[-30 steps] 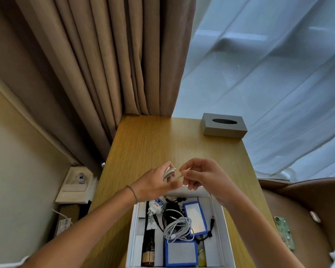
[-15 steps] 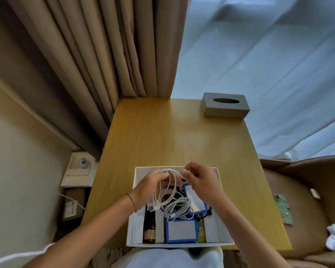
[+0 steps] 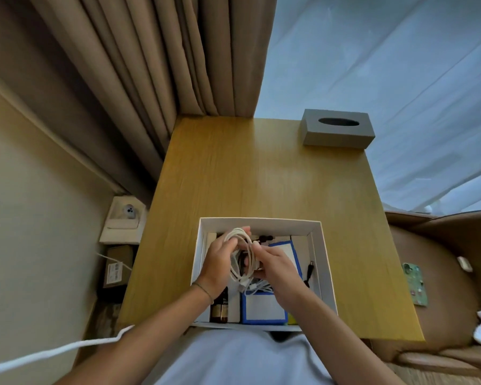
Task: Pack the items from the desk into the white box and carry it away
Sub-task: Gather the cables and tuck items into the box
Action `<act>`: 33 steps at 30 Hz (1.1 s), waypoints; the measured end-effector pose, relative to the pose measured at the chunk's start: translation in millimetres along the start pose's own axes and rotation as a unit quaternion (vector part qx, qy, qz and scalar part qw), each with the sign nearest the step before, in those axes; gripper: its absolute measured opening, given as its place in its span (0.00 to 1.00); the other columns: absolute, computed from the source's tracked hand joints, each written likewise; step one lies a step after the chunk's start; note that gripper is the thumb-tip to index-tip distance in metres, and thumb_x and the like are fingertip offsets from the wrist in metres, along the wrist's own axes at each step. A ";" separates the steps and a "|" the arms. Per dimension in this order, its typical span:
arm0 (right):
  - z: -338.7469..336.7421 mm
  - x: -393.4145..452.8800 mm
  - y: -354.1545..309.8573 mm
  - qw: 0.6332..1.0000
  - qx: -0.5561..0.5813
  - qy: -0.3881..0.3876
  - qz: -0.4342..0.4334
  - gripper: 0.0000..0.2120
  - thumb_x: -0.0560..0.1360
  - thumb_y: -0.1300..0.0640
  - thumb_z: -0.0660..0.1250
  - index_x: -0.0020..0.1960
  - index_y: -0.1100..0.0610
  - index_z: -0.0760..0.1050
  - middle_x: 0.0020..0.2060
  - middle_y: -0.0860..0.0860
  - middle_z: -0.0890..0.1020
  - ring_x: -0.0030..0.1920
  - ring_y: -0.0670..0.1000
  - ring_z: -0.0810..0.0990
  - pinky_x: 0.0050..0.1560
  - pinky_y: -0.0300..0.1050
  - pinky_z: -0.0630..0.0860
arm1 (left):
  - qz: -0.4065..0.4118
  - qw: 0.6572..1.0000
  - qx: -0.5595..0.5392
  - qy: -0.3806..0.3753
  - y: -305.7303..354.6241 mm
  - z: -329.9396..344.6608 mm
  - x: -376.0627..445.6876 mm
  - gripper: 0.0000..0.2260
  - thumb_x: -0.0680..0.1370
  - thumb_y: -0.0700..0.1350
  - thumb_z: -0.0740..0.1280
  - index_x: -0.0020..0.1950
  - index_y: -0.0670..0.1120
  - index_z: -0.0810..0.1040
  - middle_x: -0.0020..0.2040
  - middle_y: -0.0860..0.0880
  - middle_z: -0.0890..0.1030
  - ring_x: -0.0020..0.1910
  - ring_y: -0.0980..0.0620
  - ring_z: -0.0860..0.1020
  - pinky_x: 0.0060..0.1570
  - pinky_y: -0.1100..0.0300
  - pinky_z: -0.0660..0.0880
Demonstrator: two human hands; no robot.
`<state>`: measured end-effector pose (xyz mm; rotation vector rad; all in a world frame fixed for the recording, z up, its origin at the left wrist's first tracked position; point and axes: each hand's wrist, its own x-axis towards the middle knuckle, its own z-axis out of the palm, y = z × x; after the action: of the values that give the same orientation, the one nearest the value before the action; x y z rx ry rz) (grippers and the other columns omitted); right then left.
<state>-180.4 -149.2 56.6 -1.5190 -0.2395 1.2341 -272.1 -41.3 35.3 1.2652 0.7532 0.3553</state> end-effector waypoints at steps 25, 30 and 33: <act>-10.4 24.4 18.3 0.987 -0.120 -0.083 0.061 0.11 0.84 0.59 0.61 0.55 0.61 0.81 0.37 0.53 0.84 0.39 0.51 0.82 0.43 0.47 0.81 | 0.218 0.869 0.440 0.058 3.2 -72.1 -4.7 0.17 0.81 0.55 0.59 0.67 0.51 0.74 0.48 0.57 0.74 0.48 0.57 0.74 0.47 0.60 0.73; 20.9 29.4 33.6 0.938 -0.336 -0.081 0.008 0.07 0.83 0.56 0.63 0.47 0.51 0.78 0.34 0.49 0.83 0.34 0.46 0.79 0.38 0.45 0.76 | 0.179 0.879 0.427 0.117 -2.8 -85.5 -0.5 0.16 0.78 0.42 0.66 0.65 0.51 0.74 0.48 0.56 0.73 0.48 0.55 0.73 0.44 0.58 0.77; 36.3 35.9 42.6 0.876 -0.473 -0.094 -0.022 0.12 0.83 0.56 0.61 0.41 0.53 0.74 0.36 0.50 0.84 0.32 0.46 0.78 0.38 0.49 0.77 | 0.168 0.885 0.421 0.105 -6.7 -89.8 1.5 0.16 0.77 0.38 0.66 0.63 0.51 0.76 0.49 0.55 0.73 0.47 0.55 0.75 0.44 0.56 0.79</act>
<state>-212.2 -117.7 7.5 -2.1805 -1.1336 1.2923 -333.3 22.7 18.8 2.2247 0.9116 0.4730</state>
